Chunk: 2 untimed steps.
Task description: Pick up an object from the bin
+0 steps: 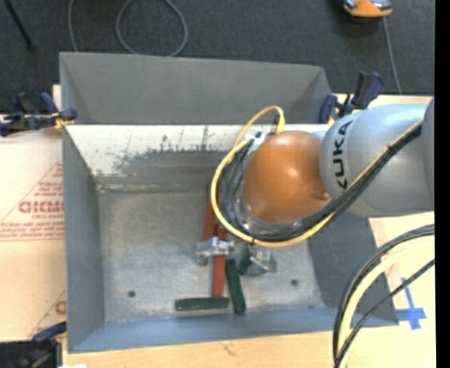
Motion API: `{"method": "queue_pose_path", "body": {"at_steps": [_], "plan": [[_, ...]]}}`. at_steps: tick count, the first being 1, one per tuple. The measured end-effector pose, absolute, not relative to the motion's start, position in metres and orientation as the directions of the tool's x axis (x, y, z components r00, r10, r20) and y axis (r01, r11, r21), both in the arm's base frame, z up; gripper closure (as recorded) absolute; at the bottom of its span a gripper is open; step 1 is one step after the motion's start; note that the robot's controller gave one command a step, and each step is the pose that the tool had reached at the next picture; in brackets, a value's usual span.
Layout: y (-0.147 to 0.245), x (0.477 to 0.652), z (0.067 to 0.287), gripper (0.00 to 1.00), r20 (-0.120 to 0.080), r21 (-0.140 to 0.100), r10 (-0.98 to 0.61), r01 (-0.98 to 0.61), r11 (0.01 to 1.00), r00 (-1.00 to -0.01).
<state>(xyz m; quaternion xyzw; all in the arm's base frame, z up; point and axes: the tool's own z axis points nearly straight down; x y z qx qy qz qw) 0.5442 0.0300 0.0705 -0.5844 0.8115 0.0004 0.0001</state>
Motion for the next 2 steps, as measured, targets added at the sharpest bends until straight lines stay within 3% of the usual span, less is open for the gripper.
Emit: {"method": "queue_pose_path", "body": {"at_steps": [1,2], "plan": [[0.031,0.546,0.073,1.0,-0.004,-0.004,-0.948,-0.948,0.318,-0.318],[0.031,0.548,0.128,1.0,-0.004,-0.008,-0.946,-0.946,0.323,-0.323]]}}
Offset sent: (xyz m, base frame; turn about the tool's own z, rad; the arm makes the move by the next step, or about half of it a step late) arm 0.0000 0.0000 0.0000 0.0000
